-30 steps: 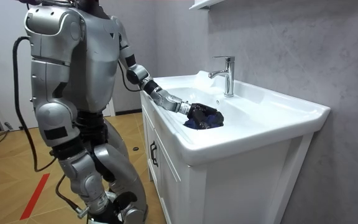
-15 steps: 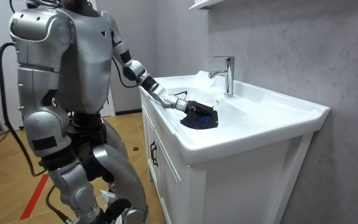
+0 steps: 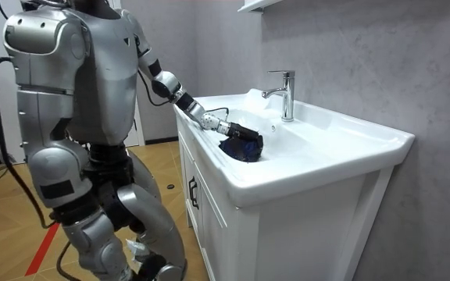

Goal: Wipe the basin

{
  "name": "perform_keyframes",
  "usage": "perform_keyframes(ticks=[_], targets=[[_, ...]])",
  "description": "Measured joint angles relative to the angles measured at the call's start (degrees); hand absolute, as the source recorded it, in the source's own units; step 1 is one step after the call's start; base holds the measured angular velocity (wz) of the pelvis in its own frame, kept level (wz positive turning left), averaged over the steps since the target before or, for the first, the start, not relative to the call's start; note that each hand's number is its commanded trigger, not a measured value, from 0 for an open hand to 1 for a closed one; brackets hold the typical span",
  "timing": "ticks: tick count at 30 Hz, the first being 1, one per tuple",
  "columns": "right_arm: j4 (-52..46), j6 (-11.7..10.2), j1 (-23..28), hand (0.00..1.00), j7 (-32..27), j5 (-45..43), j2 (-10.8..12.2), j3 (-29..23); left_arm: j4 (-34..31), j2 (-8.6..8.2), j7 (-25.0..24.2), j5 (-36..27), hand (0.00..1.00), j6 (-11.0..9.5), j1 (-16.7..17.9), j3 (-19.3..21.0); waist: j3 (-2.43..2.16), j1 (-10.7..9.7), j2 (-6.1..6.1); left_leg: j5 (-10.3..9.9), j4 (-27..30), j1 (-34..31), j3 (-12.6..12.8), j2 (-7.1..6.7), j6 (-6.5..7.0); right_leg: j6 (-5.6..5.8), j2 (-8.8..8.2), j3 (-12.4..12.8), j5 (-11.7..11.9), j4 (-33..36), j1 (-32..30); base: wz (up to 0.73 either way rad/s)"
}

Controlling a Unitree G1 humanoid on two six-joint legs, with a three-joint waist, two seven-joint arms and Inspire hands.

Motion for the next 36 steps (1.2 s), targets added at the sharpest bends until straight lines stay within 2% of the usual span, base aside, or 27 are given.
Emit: perform_keyframes(ticks=[2,4,5,6,7,8,12,14,16,17,18,22,26,30,32,34,36], targets=[[1.4,-0.3,-0.1,0.0,0.0,-1.0,0.3,-0.1,0.0,0.48,-0.2,1.6,1.0,0.4,0.8,1.5,-0.06,0.8,0.04,0.5,-0.5,0.2,-1.6,-0.2,-0.3,-0.27,-0.23,-2.1,0.0,-1.3,1.6,0.38],[1.7,-0.3,-0.2,0.0,0.1,-2.8,0.4,-0.2,-0.1,0.75,-0.3,2.6,1.0,0.5,1.4,2.2,-0.21,1.5,0.13,1.0,-0.9,0.2,-2.9,-0.31,-0.52,-0.53,-0.26,-3.1,0.2,-2.5,2.6,0.34],[1.7,-0.3,-0.2,0.0,0.2,-3.1,0.4,-0.2,-0.2,0.85,-0.3,3.1,1.0,0.5,1.7,2.3,-0.47,2.5,-0.09,1.4,-1.6,0.6,-3.0,-0.48,-0.61,-0.62,-0.42,-3.6,0.2,-2.9,3.0,0.21],[1.7,-0.3,-0.2,0.0,0.2,-3.1,0.4,-0.2,-0.2,0.88,-0.2,3.4,1.0,0.5,1.9,2.7,-0.48,3.0,-0.13,1.5,-1.8,0.8,-3.2,-0.54,-0.68,-0.63,-0.46,-3.9,0.2,-3.1,3.4,0.15],[1.7,-0.3,-0.2,0.0,0.2,-3.4,0.3,-0.2,-0.3,0.94,-0.2,4.6,1.0,0.5,2.5,3.2,-0.69,3.8,-0.29,1.8,-2.4,1.2,-3.6,-0.74,-0.89,-0.7,-0.49,-4.2,0.3,-3.6,4.1,0.2],[1.7,-0.3,-0.2,0.0,0.2,-3.8,0.4,-0.2,-0.5,1.24,-0.1,5.7,1.0,0.6,3.0,3.3,-0.91,4.0,-0.4,2.2,-3.0,1.7,-4.5,-1.4,-1.02,-0.82,-0.88,-4.9,0.2,-3.9,4.7,0.26],[2.2,-0.3,0.3,0.0,0.8,-5.8,0.6,-2.6,-1.2,1.34,0.1,9.2,1.0,0.6,5.7,5.8,-1.32,5.7,-0.58,3.0,-4.5,4.2,-5.9,-1.93,-1.54,-1.1,-0.72,-6.5,0.3,-6.4,8.1,0.19],[2.6,-0.2,1.0,0.0,0.8,-6.7,0.6,-4.4,-1.3,1.68,-0.2,10.8,1.0,0.8,7.0,6.8,-2.05,6.7,-0.65,3.3,-6.1,6.1,-6.3,-2.02,-2.01,-1.29,-0.49,-6.8,0.5,-8.1,10.1,0.1],[3.2,-0.2,1.1,0.0,0.7,-7.0,0.6,-5.8,-1.7,1.95,0.0,11.0,1.0,0.8,8.4,7.8,-2.53,7.2,-0.56,3.4,-7.0,7.1,-6.4,-2.02,-2.25,-1.43,-0.22,-6.8,0.5,-9.0,11.2,-0.07],[3.6,-0.1,1.1,0.0,0.7,-7.4,0.6,-6.9,-3.0,2.49,0.1,11.8,1.0,0.8,9.8,7.8,-2.97,7.2,-0.36,3.5,-7.2,7.3,-6.4,-2.0,-2.37,-1.52,-0.12,-7.0,0.6,-9.4,11.5,0.0],[3.7,0.0,1.1,0.0,0.7,-7.4,0.6,-7.4,-3.6,2.69,0.1,12.1,1.0,0.8,10.4,7.8,-2.97,7.3,-0.35,3.5,-7.2,7.5,-6.4,-2.0,-2.39,-1.54,-0.1,-7.0,0.6,-9.4,11.7,-0.07],[3.9,0.1,1.8,0.0,0.1,-7.6,0.3,-9.7,-5.9,2.84,0.3,12.9,1.0,1.1,12.7,7.9,-3.45,8.6,0.32,3.5,-7.4,8.0,-6.4,-1.84,-2.48,-1.68,-0.14,-7.8,0.7,-9.7,12.0,-0.1],[3.9,0.1,2.0,0.0,0.1,-9.3,0.3,-9.9,-7.6,2.91,0.2,13.1,1.0,2.7,13.4,7.8,-3.46,8.8,0.37,3.6,-7.3,7.9,-6.4,-1.33,-2.64,-1.99,-0.15,-8.6,0.5,-9.7,12.0,0.0],[4.1,0.1,2.0,0.0,0.9,-9.5,0.3,-10.1,-7.7,2.91,-0.1,13.1,1.0,3.9,13.6,7.7,-3.33,8.4,0.29,3.6,-7.3,8.3,-6.0,-1.25,-2.71,-2.27,-0.14,-8.5,0.4,-9.6,12.2,-0.02],[4.1,0.1,1.9,0.0,1.2,-9.8,0.4,-10.0,-7.5,2.91,-0.1,13.1,1.0,4.7,12.4,7.7,-2.7,8.2,-0.07,3.6,-7.2,8.2,-5.5,-1.14,-2.74,-2.49,-0.27,-8.0,0.2,-8.7,11.6,-0.07],[4.1,0.1,1.2,0.0,1.2,-9.8,0.5,-9.6,-6.9,2.9,0.2,13.1,1.0,5.4,11.3,7.7,-1.81,8.3,-0.46,3.6,-6.9,8.0,-4.7,-1.08,-2.75,-2.53,-0.52,-7.2,-0.1,-7.5,10.5,-0.14],[4.1,0.1,0.9,0.0,0.8,-9.4,0.5,-9.0,-6.8,2.64,0.3,12.8,1.0,6.3,10.1,7.5,-1.51,7.9,-0.25,3.6,-6.7,7.2,-4.6,-1.1,-2.83,-2.52,-0.63,-7.3,-0.2,-7.1,9.7,0.01]])
